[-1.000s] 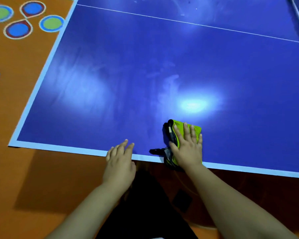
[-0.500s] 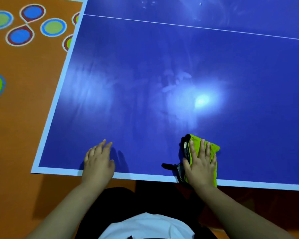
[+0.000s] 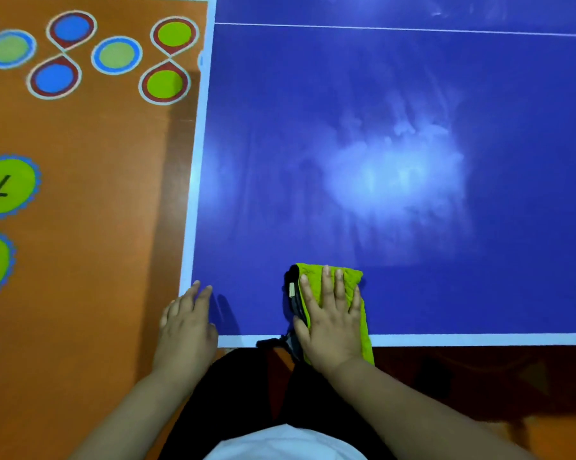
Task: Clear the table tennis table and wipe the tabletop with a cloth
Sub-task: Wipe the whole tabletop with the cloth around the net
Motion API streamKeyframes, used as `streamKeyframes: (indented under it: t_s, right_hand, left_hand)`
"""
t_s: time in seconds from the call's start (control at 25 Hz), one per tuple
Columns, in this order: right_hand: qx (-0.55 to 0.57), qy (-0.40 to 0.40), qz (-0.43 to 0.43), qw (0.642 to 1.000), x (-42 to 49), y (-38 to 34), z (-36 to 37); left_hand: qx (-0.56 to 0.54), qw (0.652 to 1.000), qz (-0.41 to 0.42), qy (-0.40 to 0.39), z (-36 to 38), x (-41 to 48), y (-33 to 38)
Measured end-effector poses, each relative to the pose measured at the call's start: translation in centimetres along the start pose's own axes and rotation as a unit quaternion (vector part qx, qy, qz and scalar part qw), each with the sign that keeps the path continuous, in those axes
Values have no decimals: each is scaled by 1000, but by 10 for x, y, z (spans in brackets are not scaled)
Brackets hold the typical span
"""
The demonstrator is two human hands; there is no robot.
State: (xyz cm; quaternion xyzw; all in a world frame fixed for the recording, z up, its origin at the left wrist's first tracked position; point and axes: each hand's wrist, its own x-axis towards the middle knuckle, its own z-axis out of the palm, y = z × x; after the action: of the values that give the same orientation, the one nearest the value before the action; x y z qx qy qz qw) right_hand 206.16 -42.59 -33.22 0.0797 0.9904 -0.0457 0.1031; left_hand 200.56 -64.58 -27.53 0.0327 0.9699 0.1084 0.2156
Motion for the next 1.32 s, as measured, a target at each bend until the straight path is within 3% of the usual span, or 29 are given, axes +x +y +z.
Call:
streamKeyframes:
  t_s: [0.28,0.44,0.84,1.16,1.32]
  right_hand:
    - [9,-16,-205,979,22,-154,12]
    - [-26,-8,-277,961,47,-146,13]
    - [44,43,8,998,63,72,-14]
    - [80,50,171,981,65,256,-35]
    - [84,57,252,962,85,324,-49]
  left_hand:
    - [8,999,-49,-9,-11,-7,-81]
    - [3,999,-42,6,-16,1,-71]
    - [41,994,92,-37,6,35,86]
    - [14,983,178,-43,40,57,232]
    - [-19,985,168,-28,45,67,258]
